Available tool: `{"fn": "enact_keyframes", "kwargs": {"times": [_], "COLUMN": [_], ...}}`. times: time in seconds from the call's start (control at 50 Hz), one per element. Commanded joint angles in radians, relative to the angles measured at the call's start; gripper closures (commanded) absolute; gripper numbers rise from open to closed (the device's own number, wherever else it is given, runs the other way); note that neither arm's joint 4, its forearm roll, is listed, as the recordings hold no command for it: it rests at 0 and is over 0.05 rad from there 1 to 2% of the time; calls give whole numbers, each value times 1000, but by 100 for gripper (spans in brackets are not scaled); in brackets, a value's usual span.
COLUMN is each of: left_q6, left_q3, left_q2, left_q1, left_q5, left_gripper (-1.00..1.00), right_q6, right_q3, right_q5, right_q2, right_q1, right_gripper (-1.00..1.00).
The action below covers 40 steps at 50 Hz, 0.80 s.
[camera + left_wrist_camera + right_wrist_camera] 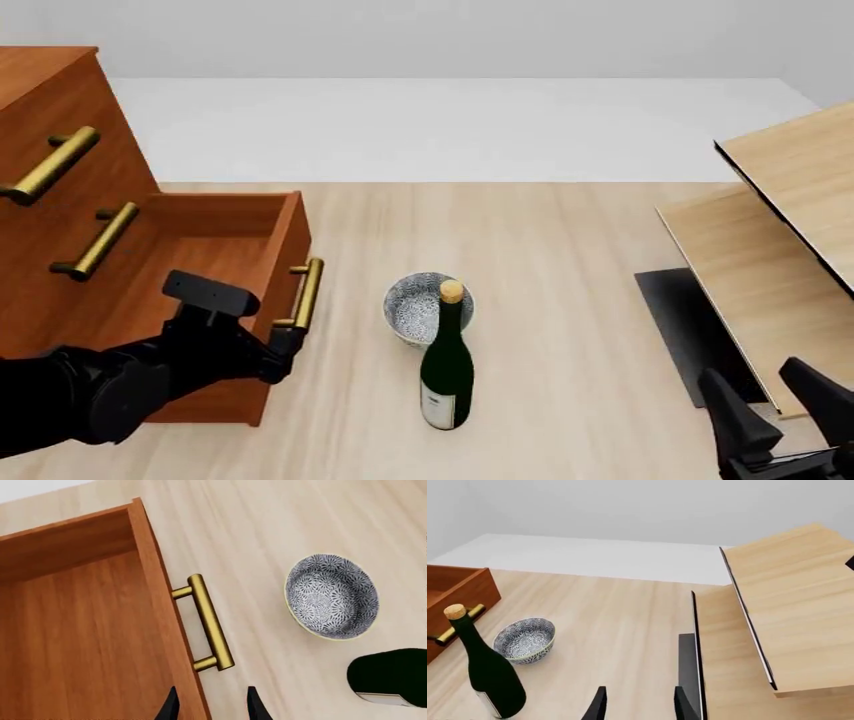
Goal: Put the wine bottle in the bottom drawer of the cabinet.
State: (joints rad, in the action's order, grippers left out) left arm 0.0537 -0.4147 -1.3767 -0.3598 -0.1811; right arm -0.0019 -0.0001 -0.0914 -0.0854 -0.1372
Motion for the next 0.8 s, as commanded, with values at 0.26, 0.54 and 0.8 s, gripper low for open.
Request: {"fn": "enact_keyframes", "kwargs": {"times": [0.26, 0.54, 0.8], "left_q6": [-19, 37, 51], "left_q3": [-16, -36, -99], "left_q2": [71, 312, 474], "left_q1": [-75, -45, -28], "left_q5": [48, 231, 388], "left_gripper": [-100, -100, -100], "right_q6": [-6, -6, -6], "right_q3": [0, 0, 0], "right_q5": [-9, 6, 18], "right_q2": [2, -15, -27], "right_q1": [-4, -7, -15], "right_gripper": [-100, -100, -100]}}
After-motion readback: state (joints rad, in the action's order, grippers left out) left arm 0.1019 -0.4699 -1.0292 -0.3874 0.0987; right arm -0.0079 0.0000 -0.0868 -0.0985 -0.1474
